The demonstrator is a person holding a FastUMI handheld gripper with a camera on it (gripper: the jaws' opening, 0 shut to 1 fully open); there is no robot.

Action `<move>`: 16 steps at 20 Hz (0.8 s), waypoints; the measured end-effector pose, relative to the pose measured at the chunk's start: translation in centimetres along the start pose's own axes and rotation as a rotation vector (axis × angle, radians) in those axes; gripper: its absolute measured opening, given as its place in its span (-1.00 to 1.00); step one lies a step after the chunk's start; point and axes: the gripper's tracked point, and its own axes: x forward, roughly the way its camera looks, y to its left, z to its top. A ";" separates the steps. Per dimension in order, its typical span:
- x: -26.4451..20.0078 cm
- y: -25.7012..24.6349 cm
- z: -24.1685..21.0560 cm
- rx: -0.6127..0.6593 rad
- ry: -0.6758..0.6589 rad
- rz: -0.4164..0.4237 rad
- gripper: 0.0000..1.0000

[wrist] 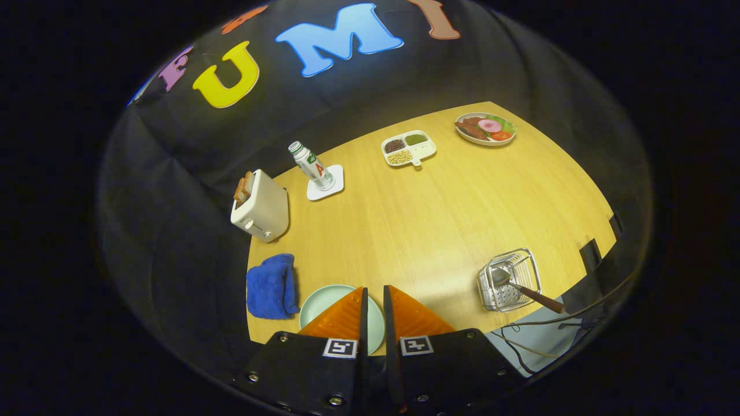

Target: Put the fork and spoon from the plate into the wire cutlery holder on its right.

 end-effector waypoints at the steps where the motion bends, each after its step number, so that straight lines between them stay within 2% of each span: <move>1: 0.3 0.8 -0.4 -0.018 0.014 0.011 -0.74; 9: 3.4 6.4 -4.1 -0.142 0.150 0.103 -0.74; 16: 5.7 8.6 -8.1 -0.196 0.278 0.143 -0.74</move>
